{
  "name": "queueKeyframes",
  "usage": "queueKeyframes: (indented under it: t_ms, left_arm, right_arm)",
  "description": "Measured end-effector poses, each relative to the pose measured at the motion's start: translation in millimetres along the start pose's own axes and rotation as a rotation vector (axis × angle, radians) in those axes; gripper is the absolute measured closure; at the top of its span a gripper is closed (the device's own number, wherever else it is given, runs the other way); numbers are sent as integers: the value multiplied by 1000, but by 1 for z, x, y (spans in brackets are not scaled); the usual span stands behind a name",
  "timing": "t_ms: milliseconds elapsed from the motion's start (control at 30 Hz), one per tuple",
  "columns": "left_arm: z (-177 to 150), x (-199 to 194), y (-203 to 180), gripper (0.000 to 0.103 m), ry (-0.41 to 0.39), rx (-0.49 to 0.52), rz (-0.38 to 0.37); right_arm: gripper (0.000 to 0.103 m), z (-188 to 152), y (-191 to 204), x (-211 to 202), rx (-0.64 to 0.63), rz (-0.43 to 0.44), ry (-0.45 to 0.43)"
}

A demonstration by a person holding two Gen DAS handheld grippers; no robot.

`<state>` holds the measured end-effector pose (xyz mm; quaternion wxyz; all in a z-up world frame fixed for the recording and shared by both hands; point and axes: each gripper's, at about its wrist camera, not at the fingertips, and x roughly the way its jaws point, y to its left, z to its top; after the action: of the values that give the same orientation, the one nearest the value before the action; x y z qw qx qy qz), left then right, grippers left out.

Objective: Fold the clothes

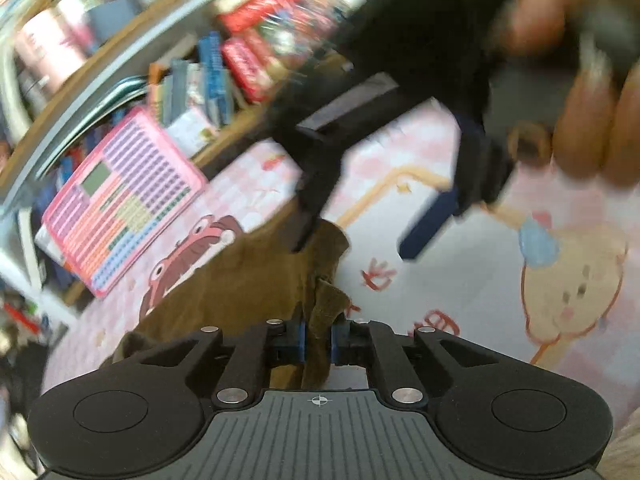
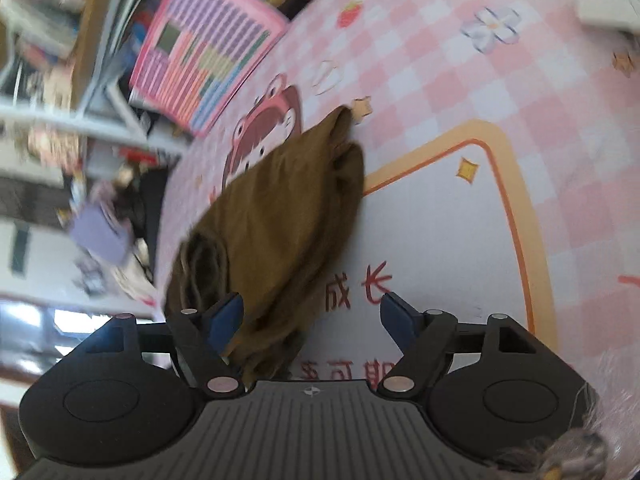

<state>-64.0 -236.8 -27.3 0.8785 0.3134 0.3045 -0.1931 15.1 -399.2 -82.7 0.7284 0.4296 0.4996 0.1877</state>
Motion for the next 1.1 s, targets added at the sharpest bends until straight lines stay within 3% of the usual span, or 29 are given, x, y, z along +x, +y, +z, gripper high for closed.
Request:
queueKeyframes:
  t_ms: [100,200,300,333,467,500,767,1100]
  left_arm:
    - [0,-17,19,93,-25,-120,-25]
    - [-2,-23,24,93,-22,-164,-42]
    - [-4,-29,20,93,-21,-168,-52]
    - [-5,-30,20,93,-20,-171,-57]
    - [-10,-33,22,93,-17,-201,-81]
    - [-12,-34,22,93,-17,-211,-89]
    - [-11,-41,30,94,-73,-302,-151]
    - [-35,-76,97,94,-212,-657,-189]
  right_arm:
    - [27,9,-11,12,115,68,8]
    - [29,14,-13,29,180,123,8]
    - [34,22,-14,37,220,115,-19]
    - [38,25,-15,39,231,112,-25]
    - [82,32,-16,41,231,99,-30]
    - [87,32,-17,40,222,93,-30]
    - [92,31,4,17,127,87,-89]
    - [92,32,95,16,-18,198,-89]
